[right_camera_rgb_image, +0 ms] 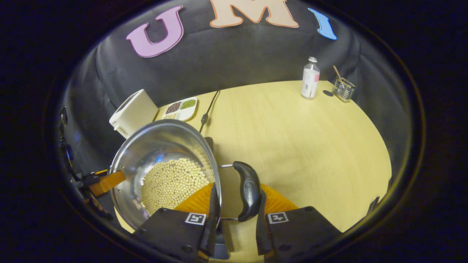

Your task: First push the handle of the pot to place it horizontally, then grasp the pot with both hands and set it on the induction cooktop.

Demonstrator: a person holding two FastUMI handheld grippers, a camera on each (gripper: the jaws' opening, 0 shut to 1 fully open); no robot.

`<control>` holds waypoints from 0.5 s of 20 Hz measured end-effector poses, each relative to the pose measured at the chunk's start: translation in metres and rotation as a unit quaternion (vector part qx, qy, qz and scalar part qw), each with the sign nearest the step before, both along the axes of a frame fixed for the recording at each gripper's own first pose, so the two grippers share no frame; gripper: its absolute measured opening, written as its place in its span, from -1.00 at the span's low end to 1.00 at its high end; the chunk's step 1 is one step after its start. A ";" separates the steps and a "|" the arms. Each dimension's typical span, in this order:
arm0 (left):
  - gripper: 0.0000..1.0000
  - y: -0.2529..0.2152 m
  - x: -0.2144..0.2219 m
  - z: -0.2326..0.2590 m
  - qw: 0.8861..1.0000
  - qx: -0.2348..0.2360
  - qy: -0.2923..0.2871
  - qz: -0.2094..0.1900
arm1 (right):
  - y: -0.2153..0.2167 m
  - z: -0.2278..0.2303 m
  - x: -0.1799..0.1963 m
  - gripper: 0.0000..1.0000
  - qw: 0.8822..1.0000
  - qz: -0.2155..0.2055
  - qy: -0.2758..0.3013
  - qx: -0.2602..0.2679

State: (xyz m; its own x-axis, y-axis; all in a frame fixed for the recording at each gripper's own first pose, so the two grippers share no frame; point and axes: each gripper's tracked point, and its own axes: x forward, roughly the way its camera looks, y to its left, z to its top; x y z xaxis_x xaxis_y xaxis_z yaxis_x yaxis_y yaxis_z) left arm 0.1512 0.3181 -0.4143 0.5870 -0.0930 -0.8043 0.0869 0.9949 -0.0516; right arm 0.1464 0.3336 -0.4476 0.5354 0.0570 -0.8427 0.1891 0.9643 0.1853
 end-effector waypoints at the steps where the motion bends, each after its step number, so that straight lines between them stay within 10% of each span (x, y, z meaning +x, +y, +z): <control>1: 0.18 0.003 0.005 0.001 1.000 -0.002 -0.008 0.001 | 0.005 -0.002 0.000 -0.19 1.000 -0.004 0.002 0.000; 10: 0.22 0.018 0.022 -0.001 0.999 0.002 -0.044 -0.013 | 0.021 -0.007 0.001 -0.13 1.000 -0.019 0.023 0.006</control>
State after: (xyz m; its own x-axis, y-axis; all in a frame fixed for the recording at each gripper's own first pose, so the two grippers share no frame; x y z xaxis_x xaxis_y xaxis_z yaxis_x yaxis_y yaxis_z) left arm 0.1728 0.3356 -0.4148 0.6530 -0.1066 -0.7498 0.1169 0.9924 -0.0393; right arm 0.1470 0.3551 -0.4550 0.4975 0.0473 -0.8662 0.2334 0.9544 0.1862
